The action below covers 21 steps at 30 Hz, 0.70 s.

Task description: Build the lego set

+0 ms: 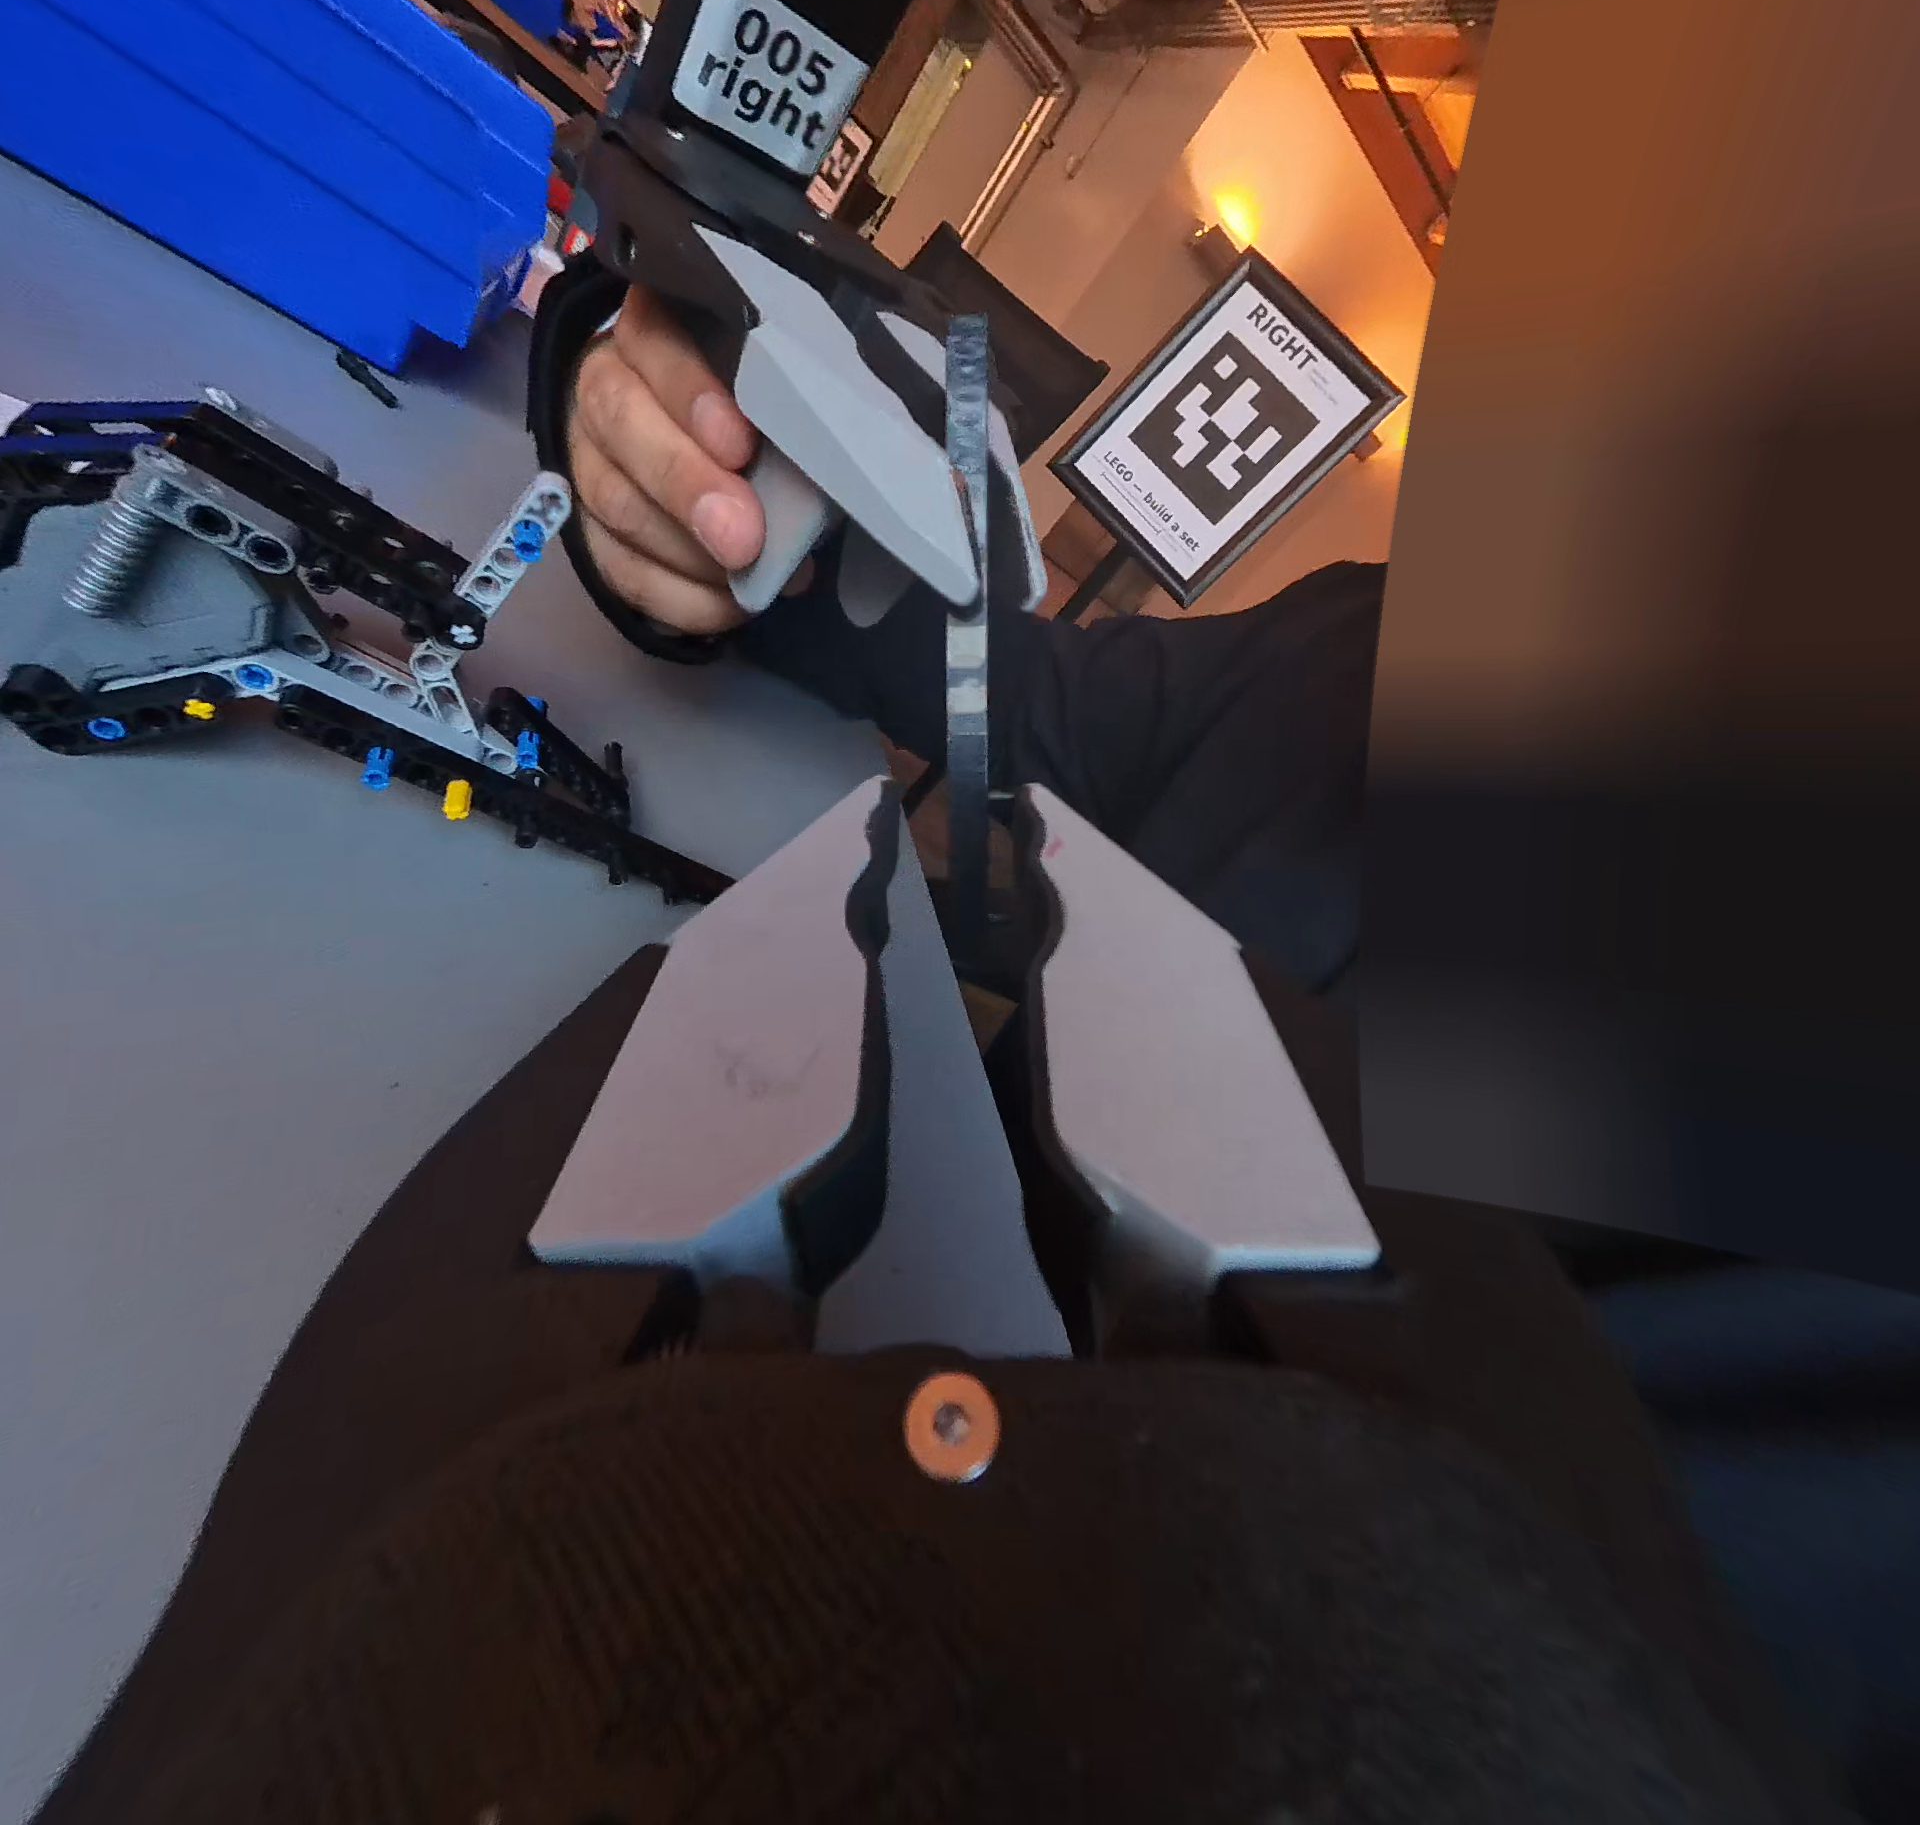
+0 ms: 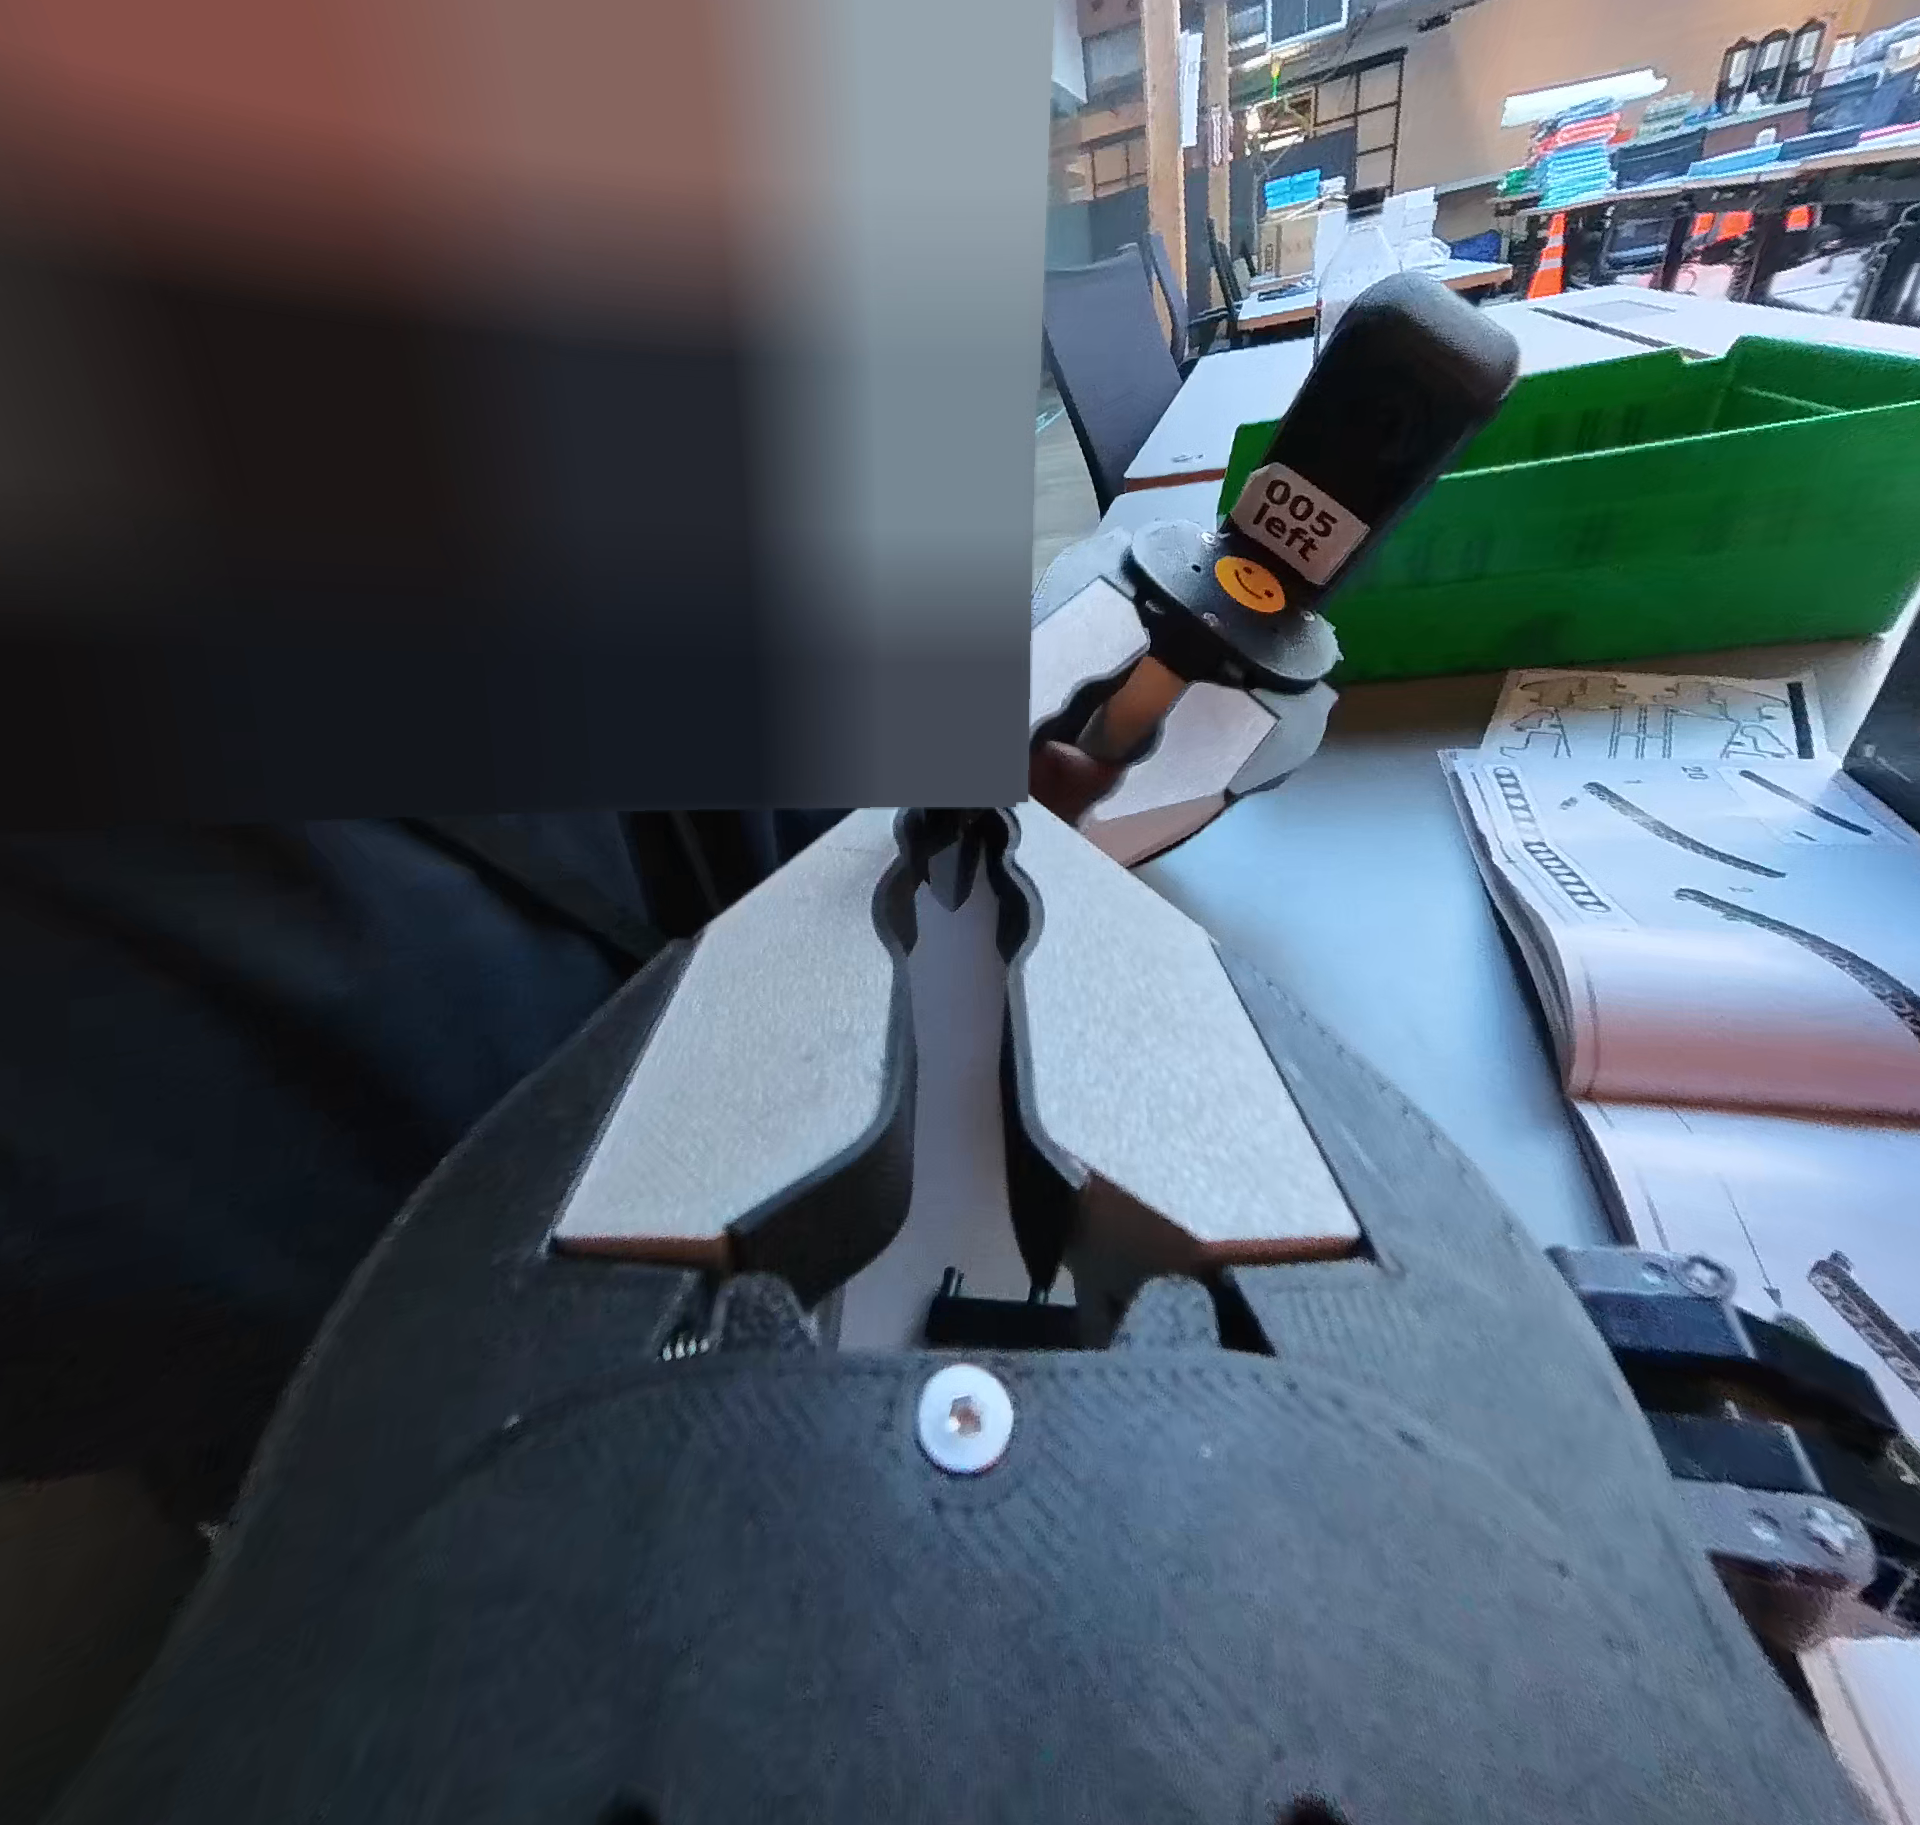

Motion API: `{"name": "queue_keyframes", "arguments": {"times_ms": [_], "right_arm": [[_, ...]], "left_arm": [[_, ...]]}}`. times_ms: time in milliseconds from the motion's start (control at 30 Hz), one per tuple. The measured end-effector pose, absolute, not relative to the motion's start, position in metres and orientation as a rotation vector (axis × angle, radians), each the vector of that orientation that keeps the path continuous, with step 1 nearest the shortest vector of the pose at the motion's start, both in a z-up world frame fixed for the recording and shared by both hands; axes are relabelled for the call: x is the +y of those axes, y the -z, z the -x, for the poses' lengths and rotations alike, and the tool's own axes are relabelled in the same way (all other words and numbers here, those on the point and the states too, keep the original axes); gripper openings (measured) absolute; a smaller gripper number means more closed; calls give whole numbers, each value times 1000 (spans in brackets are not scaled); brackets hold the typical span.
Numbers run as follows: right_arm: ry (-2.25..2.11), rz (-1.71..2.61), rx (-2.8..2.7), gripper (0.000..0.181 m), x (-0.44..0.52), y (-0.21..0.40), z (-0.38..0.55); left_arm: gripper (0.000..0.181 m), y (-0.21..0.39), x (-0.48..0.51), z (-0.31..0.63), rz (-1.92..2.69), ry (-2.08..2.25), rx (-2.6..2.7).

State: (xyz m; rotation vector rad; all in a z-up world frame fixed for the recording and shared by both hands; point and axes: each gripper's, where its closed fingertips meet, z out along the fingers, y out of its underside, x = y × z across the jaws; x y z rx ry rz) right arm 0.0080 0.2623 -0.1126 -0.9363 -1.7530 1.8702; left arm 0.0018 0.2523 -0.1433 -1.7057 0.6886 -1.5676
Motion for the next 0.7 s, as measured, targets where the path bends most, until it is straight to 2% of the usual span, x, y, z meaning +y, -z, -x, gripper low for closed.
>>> {"name": "queue_keyframes", "arguments": {"times_ms": [33,500,700], "right_arm": [[-1881,939,-1749,8,264,111,-10],[-1824,804,-1746,8,263,106,-16],[-1836,761,-1787,9,252,108,-16]], "left_arm": [[21,143,253,0,1704,1567,681],[27,154,224,-22,1802,1756,814],[17,145,215,-26,1749,1902,800]]}}
